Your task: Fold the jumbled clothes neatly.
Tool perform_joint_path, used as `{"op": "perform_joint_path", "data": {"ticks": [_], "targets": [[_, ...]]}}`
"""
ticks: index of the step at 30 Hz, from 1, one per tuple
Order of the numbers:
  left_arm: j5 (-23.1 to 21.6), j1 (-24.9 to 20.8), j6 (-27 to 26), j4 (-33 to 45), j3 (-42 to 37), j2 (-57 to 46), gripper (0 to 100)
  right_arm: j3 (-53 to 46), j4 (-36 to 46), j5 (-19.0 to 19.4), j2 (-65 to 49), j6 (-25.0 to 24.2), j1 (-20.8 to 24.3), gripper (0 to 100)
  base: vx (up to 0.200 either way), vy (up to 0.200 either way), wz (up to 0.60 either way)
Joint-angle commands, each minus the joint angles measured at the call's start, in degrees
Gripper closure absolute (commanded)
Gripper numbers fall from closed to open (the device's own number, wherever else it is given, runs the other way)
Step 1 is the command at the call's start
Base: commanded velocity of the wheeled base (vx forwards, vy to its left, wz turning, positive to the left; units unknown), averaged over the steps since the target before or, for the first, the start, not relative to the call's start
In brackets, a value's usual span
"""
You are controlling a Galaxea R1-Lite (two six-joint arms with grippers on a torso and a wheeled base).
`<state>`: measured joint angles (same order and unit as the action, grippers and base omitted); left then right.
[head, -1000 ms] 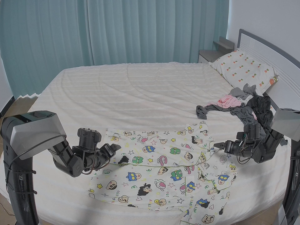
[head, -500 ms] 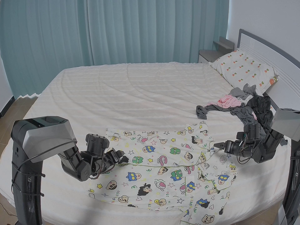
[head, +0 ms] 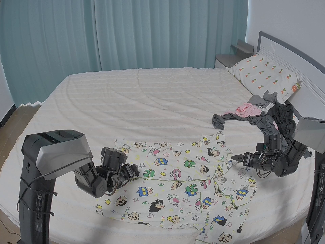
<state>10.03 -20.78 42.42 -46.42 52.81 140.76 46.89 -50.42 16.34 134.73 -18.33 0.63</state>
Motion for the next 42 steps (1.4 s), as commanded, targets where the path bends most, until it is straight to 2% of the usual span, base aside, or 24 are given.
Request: {"op": "perform_joint_path", "data": {"ticks": [1,11,17,23,24,36,42], "targets": [[0.43,-0.31,0.03,0.1,0.28,0.65,0,-0.04,-0.12,0.01,0.09,-0.03,0.24,0,0.0,0.0,0.0],[1.66,-2.42,0.2,1.25,-1.83,-0.23,0,-0.04,-0.03,0.01,0.18,-0.03,0.33,0,0.0,0.0,0.0],[2.01,-2.51,0.12,1.33,-0.43,0.3,0,-0.04,-0.12,0.01,0.09,-0.03,0.33,0,0.0,0.0,0.0],[4.47,-2.51,0.12,1.33,0.45,1.18,0,-0.04,-0.03,0.01,0.09,-0.12,0.33,0,0.0,0.0,0.0],[4.73,-2.51,0.12,1.42,0.54,1.18,100,-0.04,-0.03,0.01,0.09,-0.12,0.33,0,0.0,0.0,0.0],[13.61,-2.51,3.1,0.81,-0.95,1.35,100,-0.13,-0.03,0.01,0.09,-0.03,0.42,0,0.0,0.0,0.0],[14.31,-1.63,4.51,0.63,-2.8,0.12,100,-0.22,-0.12,0.01,0.01,-0.03,0.42,0,0.0,0.0,0.0]]}}
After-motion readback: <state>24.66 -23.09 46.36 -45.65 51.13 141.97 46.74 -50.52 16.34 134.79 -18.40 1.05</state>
